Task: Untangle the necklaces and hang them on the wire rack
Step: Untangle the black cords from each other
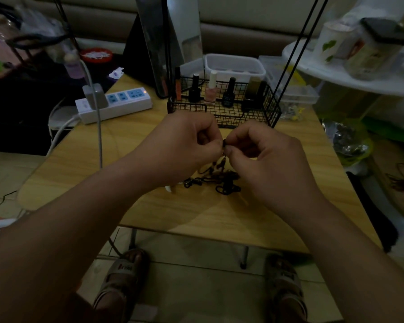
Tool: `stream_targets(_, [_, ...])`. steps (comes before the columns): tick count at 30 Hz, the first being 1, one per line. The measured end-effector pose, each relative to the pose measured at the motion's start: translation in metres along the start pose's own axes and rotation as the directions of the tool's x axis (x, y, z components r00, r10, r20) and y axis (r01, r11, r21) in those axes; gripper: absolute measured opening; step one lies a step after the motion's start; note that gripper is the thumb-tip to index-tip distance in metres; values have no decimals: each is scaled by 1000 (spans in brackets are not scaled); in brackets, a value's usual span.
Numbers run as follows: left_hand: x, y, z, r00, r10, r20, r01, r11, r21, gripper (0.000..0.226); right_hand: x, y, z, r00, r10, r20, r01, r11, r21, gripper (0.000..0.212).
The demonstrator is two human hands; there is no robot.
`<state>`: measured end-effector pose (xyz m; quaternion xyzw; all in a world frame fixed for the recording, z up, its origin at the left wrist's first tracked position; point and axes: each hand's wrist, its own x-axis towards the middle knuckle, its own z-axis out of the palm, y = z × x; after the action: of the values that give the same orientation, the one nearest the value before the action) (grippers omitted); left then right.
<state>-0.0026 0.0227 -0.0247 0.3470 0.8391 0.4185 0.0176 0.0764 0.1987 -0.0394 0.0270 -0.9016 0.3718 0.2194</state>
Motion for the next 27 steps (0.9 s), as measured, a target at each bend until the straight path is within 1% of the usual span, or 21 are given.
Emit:
stream_targets(4, [-1,-1,3,1000,11,-1,-11,996,93,9,0,3,-1,998,-51,25,54,990,-132,7])
stream_targets(6, [-1,-1,4,1000,-1,-4,1,996,93,9,1,3,0,997,-73,30,78,979,-189,6])
stream_targets(7, [-1,0,4,1000,-8,-3,8,997,76,8,1,2,0,997,-70,29,74,980,-185,6])
stream_targets(9, [0,1,2,1000,-30,-1,30,999,11,8,3,1,0,999,-22,23,24,995,-96,7])
stream_targets(11, [1,3,-2,997,-71,6,71,994,-89,8,5,-1,-2,997,73,37,-76,993,87,9])
stream_targets(13, [1,3,-7,993,-111,38,116,972,-204,10,7,-5,-4,983,164,87,-182,944,276,7])
stream_targets(15, [2,3,-10,990,-124,72,140,943,-301,10,8,-7,-6,964,219,153,-265,859,438,5])
stream_targets(17, [1,2,-11,989,-120,90,144,929,-341,11,9,-9,-6,949,236,208,-312,795,521,4])
stream_targets(18, [1,2,-11,989,-116,94,141,931,-335,11,8,-9,-7,950,227,215,-307,801,514,4])
stream_targets(19, [1,2,-11,989,-112,97,138,937,-320,11,8,-8,-7,957,208,202,-282,832,478,4])
stream_targets(21, [0,3,-11,990,-106,95,128,952,-279,10,5,-7,-6,980,142,136,-182,920,348,9])
stream_targets(23, [0,2,-10,992,-94,87,111,969,-219,7,4,-5,-6,996,46,77,-61,979,194,10])
stream_targets(25, [0,2,-7,994,-79,78,91,983,-162,6,2,-4,-8,996,-46,77,43,998,39,8])
stream_targets(27, [-1,1,-5,995,-65,78,74,991,-115,6,2,-3,-10,989,-109,101,119,989,-93,4])
